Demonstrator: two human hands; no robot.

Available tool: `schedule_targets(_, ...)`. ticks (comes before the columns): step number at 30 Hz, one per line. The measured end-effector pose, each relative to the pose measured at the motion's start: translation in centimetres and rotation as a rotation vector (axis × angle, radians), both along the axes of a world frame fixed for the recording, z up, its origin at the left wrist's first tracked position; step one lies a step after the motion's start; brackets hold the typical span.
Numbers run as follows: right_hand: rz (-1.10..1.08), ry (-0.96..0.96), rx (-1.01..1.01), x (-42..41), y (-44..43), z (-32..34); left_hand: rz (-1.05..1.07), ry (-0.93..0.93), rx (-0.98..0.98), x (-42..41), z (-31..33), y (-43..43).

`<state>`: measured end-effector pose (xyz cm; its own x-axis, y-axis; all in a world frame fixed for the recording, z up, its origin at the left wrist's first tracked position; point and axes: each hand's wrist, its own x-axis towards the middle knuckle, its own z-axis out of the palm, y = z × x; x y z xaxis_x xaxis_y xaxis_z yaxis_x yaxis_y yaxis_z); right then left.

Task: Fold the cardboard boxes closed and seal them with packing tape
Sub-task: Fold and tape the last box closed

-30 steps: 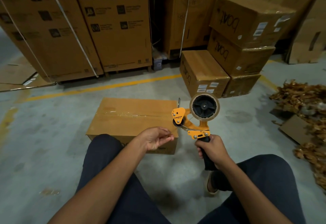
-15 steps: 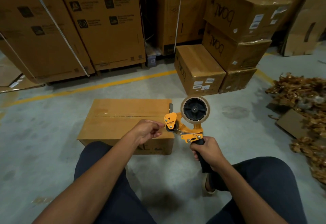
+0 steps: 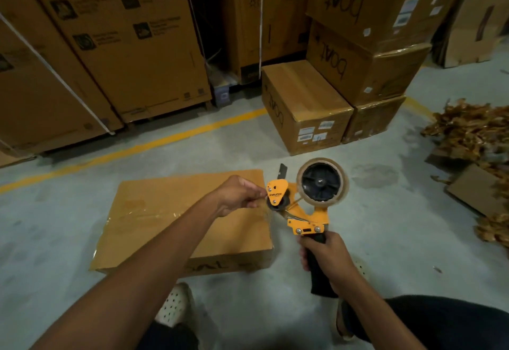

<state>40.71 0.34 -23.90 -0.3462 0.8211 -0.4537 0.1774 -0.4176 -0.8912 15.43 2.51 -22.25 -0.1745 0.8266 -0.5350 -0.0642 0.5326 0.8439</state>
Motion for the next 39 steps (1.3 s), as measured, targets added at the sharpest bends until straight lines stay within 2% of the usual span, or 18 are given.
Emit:
schedule_targets(7, -0.173, -0.001, -0.066, -4.3, 5.1, -4.6, -0.363, 0.099, -0.181, -4.0, -2.4, 10.7)
schedule_targets(12, -0.267, -0.072, -0.057, -8.6, 8.6, -9.1, -0.515, 0.202, -0.281, -6.7, -4.8, 17.6)
schedule_targets(17, -0.333, -0.099, -0.086, -11.4, 11.9, -12.8, -0.662, 0.400, -0.312, -8.0, -8.8, 22.3)
schedule_targets(20, -0.316, -0.127, -0.075, -12.4, 13.3, -14.8, -0.782, 0.555, -0.260, -8.3, -10.9, 24.4)
schedule_targets(25, -0.347, -0.108, -0.069, -14.3, 14.8, -16.8, -0.776, 0.640, -0.230, -9.1, -14.0, 26.3)
schedule_targets(39, -0.352, -0.137, -0.128, -16.7, 16.1, -18.5, -0.719, 0.673, -0.187, -11.0, -17.1, 26.1)
